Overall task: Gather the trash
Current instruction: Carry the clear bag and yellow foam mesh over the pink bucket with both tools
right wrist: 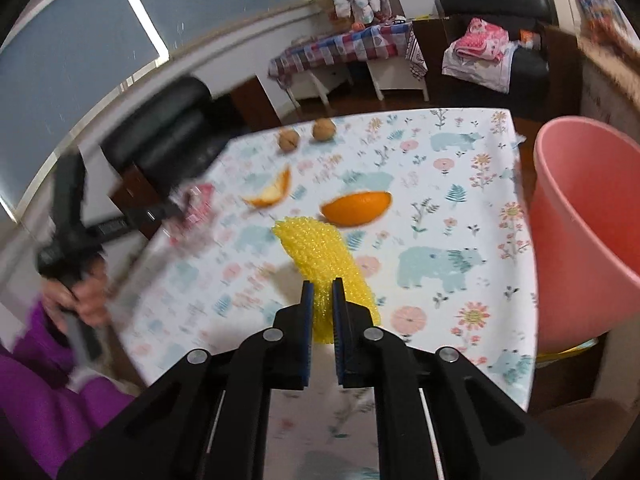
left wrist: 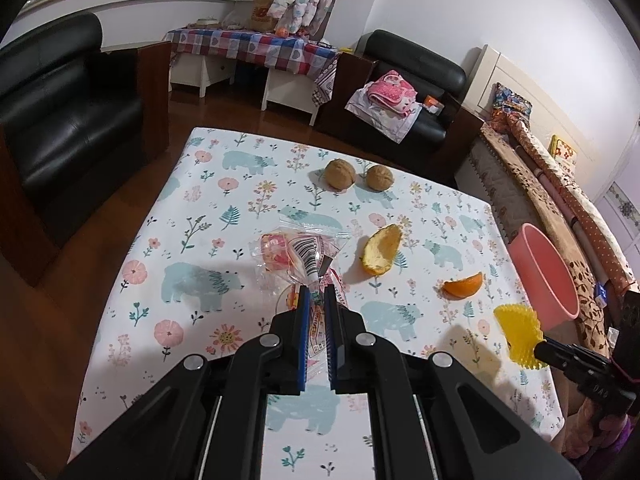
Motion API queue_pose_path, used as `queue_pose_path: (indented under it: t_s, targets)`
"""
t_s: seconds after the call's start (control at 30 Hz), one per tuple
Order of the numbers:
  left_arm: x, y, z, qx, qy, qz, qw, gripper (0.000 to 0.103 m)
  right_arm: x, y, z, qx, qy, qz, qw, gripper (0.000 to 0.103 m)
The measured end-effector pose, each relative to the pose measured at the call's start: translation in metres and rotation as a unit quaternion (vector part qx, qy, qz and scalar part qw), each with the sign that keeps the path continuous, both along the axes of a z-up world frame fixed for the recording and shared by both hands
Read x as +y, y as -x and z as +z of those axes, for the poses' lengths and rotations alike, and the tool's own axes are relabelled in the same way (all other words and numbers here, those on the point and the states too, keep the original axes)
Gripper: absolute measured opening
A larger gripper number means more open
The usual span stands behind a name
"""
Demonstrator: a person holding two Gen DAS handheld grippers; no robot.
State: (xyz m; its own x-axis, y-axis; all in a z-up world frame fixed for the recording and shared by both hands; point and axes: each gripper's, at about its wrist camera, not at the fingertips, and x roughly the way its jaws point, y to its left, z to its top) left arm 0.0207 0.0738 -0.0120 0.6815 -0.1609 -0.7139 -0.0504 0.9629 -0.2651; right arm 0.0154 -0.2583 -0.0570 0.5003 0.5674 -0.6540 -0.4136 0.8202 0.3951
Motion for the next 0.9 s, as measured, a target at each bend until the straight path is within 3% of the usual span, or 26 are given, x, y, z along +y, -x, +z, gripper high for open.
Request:
queue_pose_path:
  t_s: [0.1,0.27,0.7,0.9]
  targets:
    - [-0.006,0.001,0.003,-0.003,-0.001,-0.006,1.0000,0.006,-0.008,-0.006,-0.005,0.027,-0.036,-0.015,0.999,0.009]
    - [-0.013,0.001,0.003,0.000,-0.004,-0.013,0.9999,0.006,-0.021,-0.014,-0.023,0.059,-0.018,-0.063,0.996,0.009]
    - [-0.031,-0.004,0.008,-0.001,-0.014,-0.026,0.9996,0.006,-0.026,-0.011,-0.031,0.000,0.077,-0.098,0.992,0.009]
    - [-0.044,-0.005,0.016,-0.008,-0.021,-0.040,0.9990,0.006,-0.041,-0.015,-0.028,0.014,0.045,-0.111,0.993,0.009]
